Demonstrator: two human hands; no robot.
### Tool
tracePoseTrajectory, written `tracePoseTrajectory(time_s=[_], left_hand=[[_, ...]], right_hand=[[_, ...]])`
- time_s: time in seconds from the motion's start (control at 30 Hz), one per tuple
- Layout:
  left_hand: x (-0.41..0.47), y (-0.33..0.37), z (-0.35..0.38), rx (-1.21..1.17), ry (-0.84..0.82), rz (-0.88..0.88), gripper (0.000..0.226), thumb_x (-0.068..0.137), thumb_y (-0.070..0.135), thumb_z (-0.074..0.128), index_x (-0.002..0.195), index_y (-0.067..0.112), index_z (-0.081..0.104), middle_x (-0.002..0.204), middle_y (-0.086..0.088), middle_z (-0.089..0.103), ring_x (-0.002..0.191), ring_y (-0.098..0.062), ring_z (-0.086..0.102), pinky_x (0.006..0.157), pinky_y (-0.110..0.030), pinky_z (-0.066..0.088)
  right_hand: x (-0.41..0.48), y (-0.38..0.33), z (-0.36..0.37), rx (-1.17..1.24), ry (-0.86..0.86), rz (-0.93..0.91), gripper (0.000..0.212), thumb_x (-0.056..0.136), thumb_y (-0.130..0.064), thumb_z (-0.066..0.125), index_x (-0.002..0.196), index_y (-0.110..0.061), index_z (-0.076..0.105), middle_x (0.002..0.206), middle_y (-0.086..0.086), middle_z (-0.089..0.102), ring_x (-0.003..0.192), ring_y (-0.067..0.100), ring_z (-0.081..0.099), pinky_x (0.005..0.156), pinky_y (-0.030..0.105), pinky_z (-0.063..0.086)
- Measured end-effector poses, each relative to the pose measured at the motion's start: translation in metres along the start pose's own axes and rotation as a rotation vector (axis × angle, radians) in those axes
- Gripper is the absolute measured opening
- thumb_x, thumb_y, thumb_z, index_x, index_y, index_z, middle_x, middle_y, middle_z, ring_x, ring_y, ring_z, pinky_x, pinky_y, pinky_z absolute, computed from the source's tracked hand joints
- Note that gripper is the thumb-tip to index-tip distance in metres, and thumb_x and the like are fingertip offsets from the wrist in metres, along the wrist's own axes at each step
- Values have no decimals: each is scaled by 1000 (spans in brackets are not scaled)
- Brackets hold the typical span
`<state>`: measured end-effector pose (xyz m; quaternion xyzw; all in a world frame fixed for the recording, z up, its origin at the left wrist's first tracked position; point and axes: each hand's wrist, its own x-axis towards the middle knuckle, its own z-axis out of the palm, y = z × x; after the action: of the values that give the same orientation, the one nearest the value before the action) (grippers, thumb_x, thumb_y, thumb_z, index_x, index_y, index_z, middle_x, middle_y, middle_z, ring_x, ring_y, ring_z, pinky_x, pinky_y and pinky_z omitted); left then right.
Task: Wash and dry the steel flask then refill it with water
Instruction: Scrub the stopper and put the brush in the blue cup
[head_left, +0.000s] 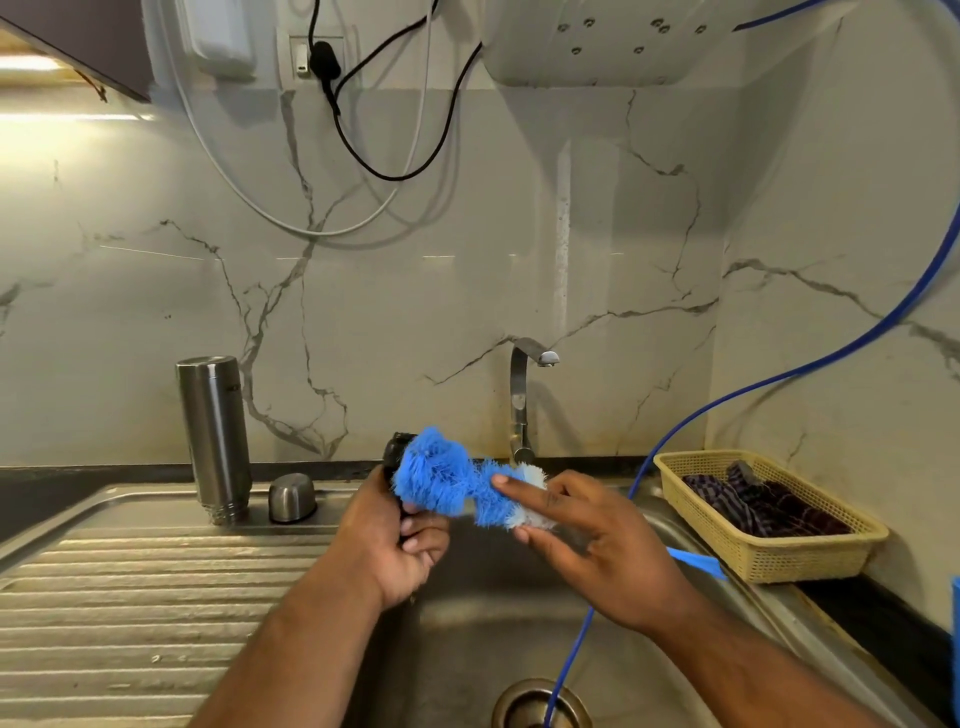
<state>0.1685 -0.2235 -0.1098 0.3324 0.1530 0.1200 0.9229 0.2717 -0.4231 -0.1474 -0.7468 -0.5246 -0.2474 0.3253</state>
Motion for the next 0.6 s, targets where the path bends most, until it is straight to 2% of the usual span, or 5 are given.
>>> tracePoseTrajectory(time_s=[0.1,0.23,0.43,0.53,0.6], left_hand=[[-3,-4,4,32,-19,-16,49,104,41,39,63,16,50,44,7,27,31,-5,21,33,-16,14],[-4,-36,18,260,-17,-33,58,106,44,32,64,13,58,48,5,28,34,-6,21,36,-19,14],[-6,-5,2,-1,40,30,46,105,40,36,70,15,49,50,6,31,32,-6,24,32,-15,17],[-5,-26,7,336,48,42,49,108,42,30,75,14,54,49,5,31,36,-7,22,32,-17,17],[-2,-40,15,467,22,23,58,106,50,29,69,14,56,50,4,31,38,-8,20,33,-18,16]], right_hand=[[1,-3,2,-56,31,-13,54,97,-55,51,144,-70,29,101,-21,48,96,4,49,74,24,48],[11,-25,3,-75,120,-64,54,100,-52,50,148,-64,30,96,-16,46,85,3,47,64,20,46],[2,-17,-3,-244,28,-76,55,99,-56,43,149,-67,20,103,-15,49,87,2,45,62,16,44],[9,-28,1,-188,68,-64,55,100,-55,43,149,-67,21,96,-14,48,81,3,45,59,18,46],[13,-31,2,-176,133,-52,55,100,-54,42,149,-66,21,92,-14,45,79,5,46,57,19,46]])
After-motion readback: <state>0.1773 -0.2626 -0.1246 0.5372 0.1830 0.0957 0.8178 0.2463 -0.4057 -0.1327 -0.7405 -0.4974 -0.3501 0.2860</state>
